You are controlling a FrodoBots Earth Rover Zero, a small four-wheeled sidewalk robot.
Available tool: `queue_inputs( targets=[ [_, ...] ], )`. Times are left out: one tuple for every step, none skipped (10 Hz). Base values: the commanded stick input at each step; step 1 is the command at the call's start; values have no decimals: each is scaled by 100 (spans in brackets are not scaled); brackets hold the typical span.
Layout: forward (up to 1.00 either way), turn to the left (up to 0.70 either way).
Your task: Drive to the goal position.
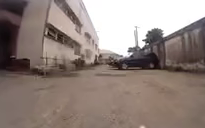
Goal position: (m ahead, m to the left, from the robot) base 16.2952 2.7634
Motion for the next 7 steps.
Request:
queue_inputs(
  targets=[
    [30,0],
    [30,0],
    [30,0],
    [30,0],
    [30,0],
    [30,0],
    [30,0]
  ],
)
